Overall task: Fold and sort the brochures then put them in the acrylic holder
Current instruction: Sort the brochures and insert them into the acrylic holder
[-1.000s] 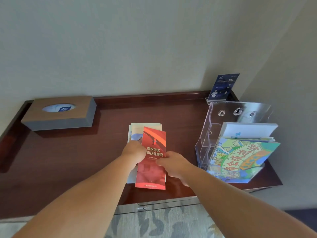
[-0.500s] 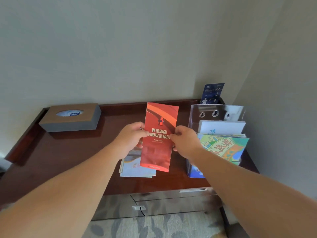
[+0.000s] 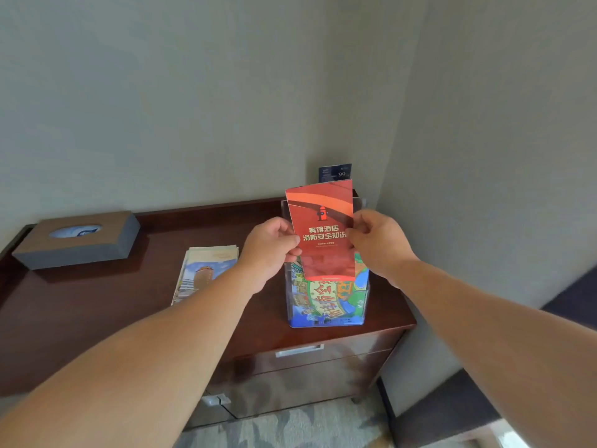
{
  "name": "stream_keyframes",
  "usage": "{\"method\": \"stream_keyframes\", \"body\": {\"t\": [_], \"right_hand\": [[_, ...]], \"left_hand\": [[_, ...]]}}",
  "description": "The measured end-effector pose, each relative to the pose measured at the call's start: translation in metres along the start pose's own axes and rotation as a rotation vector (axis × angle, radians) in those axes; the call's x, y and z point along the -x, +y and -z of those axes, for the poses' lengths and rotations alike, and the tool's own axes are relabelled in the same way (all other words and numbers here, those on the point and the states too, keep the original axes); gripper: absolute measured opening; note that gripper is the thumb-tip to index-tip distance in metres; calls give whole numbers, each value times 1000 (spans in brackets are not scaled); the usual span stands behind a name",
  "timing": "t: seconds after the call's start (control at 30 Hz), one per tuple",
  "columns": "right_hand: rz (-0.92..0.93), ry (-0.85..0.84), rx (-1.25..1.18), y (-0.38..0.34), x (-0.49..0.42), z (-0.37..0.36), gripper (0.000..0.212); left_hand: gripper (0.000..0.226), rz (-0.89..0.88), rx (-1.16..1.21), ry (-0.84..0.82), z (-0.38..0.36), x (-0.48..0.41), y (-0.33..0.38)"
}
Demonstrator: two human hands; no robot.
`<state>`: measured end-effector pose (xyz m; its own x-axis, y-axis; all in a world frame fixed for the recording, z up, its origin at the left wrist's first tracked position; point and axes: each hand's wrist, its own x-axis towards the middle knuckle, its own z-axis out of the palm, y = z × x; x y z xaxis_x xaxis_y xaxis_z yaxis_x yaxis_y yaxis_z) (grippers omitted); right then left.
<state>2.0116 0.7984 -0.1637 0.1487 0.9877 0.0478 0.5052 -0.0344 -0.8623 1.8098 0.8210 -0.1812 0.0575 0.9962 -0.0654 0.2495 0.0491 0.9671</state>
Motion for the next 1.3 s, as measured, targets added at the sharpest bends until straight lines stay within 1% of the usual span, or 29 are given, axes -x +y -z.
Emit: {"method": "stream_keyframes", "body": {"t": [0.1,0.23,0.33,0.4,0.5,0.6,0.77,0.93,1.03,1.07,1.1,1.23,1.3], "right_hand": [[16,26,92,15,3,8,9],[56,3,276,28,5,7,16],[32,-16,411,39,2,1,13],[10,-28,450,47,0,-4,10],[-13,-26,420,54,2,-9,20],[26,-3,380,54,4,-11,11],[88,41,339,47,-1,-12,11],[-27,-45,306,43,1,-22,7],[-51,26,228,43,6,-24,16],[-40,46,214,44,8,-24,14],[-25,44,220,45,11,-23,11],[51,-45,350,55,24,-25,14],[58,-90,403,59,27,-27,14]], "left_hand": [[12,19,-30,21,-20,5,-4],[15,42,-84,66,-30,10,-10],[10,76,-135,70,-35,13,-18],[7,105,-149,69,-38,14,-24],[6,124,-145,84,-43,16,-31],[7,88,-140,121,-42,15,-32],[15,21,-148,170,-34,12,-25],[10,38,-199,141,-30,19,-34],[8,55,-206,124,-30,21,-37],[7,57,-207,126,-30,22,-38],[7,58,-206,132,-30,22,-38],[9,61,-207,157,-28,22,-38],[10,54,-221,147,-26,20,-38]]}}
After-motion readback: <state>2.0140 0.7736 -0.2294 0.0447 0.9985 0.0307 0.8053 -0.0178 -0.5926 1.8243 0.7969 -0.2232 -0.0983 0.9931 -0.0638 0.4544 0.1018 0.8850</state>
